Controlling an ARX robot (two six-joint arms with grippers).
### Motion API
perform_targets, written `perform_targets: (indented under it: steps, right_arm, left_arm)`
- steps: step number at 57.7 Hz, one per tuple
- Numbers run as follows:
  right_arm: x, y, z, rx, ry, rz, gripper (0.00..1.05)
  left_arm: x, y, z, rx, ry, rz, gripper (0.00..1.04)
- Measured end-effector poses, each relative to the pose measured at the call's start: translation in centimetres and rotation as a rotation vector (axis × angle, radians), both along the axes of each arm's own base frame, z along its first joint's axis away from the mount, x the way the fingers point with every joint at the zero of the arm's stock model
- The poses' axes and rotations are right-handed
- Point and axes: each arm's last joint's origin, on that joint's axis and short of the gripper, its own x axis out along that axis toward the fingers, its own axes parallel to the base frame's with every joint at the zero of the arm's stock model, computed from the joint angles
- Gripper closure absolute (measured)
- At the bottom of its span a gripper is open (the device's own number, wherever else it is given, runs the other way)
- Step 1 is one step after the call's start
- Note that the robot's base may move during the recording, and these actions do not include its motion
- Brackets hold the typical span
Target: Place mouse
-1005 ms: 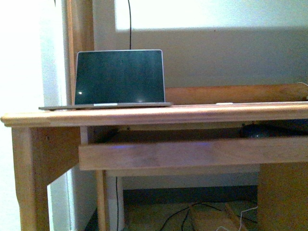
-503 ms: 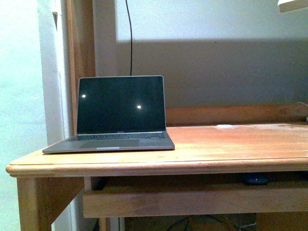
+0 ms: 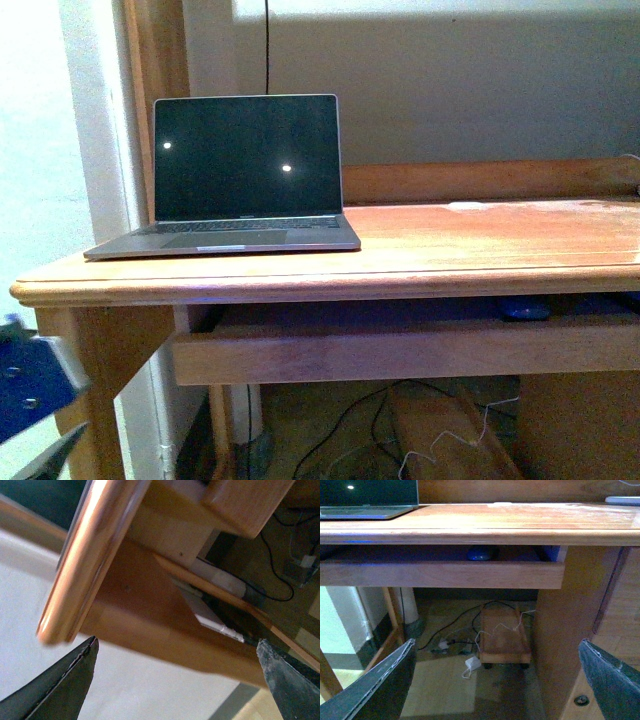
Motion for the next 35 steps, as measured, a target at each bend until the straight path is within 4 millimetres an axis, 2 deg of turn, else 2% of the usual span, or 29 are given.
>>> perform_targets:
  steps: [12, 21, 35]
  right_arm:
    - [0.0, 0.0, 0.0, 0.0, 0.0, 0.0, 0.07]
    - [0.0, 0.0, 0.0, 0.0, 0.0, 0.0, 0.07]
    - [0.0, 0.0, 0.0, 0.0, 0.0, 0.0, 0.07]
  left_arm:
    - [3.5, -3.0, -0.9, 0.121, -0.048, -0.197, 0.08]
    - [4.8, -5.2, -1.6, 0.13, -0.026, -0.302, 0.08]
    - [7.2, -6.5, -2.1, 0.147, -0.052, -0.374, 0.08]
